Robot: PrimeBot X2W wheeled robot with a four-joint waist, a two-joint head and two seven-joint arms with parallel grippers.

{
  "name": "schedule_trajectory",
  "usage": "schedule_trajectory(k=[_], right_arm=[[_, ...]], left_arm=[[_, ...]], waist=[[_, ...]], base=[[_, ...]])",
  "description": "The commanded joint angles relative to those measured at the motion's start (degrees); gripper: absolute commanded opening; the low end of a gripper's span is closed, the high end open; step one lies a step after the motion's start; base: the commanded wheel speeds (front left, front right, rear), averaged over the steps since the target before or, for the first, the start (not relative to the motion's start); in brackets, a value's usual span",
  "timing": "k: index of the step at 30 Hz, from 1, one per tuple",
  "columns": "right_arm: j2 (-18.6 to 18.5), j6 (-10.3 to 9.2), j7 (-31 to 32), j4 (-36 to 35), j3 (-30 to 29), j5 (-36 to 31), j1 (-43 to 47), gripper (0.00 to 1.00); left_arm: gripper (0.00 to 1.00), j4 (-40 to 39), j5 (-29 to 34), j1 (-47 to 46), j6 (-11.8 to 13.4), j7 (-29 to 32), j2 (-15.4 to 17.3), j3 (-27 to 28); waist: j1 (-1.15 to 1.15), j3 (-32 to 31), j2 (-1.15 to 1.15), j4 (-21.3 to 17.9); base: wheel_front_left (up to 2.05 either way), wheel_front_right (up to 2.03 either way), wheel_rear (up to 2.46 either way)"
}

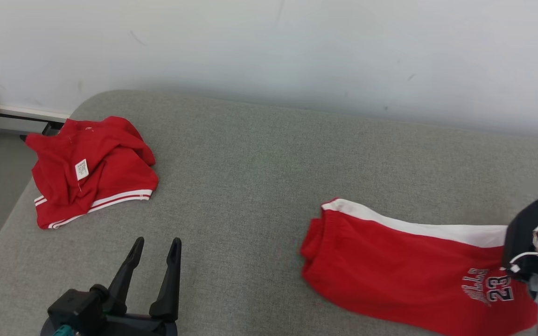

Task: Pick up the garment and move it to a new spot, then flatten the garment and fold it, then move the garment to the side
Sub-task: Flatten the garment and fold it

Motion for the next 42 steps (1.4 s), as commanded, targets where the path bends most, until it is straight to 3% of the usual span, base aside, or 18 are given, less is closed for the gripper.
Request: schedule_trajectory(k=[1, 5, 9, 18, 28, 42], right_arm=[[-0.4, -0.12, 1.7, -3.7, -1.6, -1.9, 1.0, 0.00], [-0.3, -0.12, 6.0, -11.3, -3.2, -3.7, 2.0, 0.00], [-0.3, -0.12, 10.3, -16.7, -1.4, -1.4, 2.2, 0.00], [-0.3, -0.11, 16.2, -21.7, 12.5, 8.3, 4.0, 0.00], [-0.3, -0.11, 15.8, -20.6, 24.7, 17.2, 4.2, 0.00], [-0.3, -0.11, 9.3, -9.1, 31.3, 21.4, -1.0, 0.00]], left_arm=[[1.00, -0.1, -0.7, 0.2, 0.0, 0.1, 0.5, -0.1], [1.00, -0.2, -0.8, -0.1, -0.2, 0.1, 0.6, -0.4], [1.00, 0.0, -0.9, -0.2, -0.4, 0.3, 0.8, -0.8], [1.00, 0.6, -1.0, -0.4, -0.4, -0.1, 0.4, -1.7], [1.00, 1.1, -1.1, -0.4, -0.5, -0.1, 0.4, -2.5], [1.00, 1.5, -1.3, -1.1, -0.4, 0.0, 0.3, -3.5]], waist=[[0.00, -0.1, 0.00, 0.2], [0.00, -0.1, 0.00, 0.7], [0.00, -0.2, 0.00, 1.1], [0.00, -0.7, 0.00, 2.3], [0.00, -1.3, 0.00, 4.1], [0.00, -1.4, 0.00, 6.5]], base=[[0.00, 0.00, 0.00], [0.00, 0.00, 0.00], [0.00, 0.00, 0.00], [0.00, 0.00, 0.00], [0.00, 0.00, 0.00], [0.00, 0.00, 0.00]])
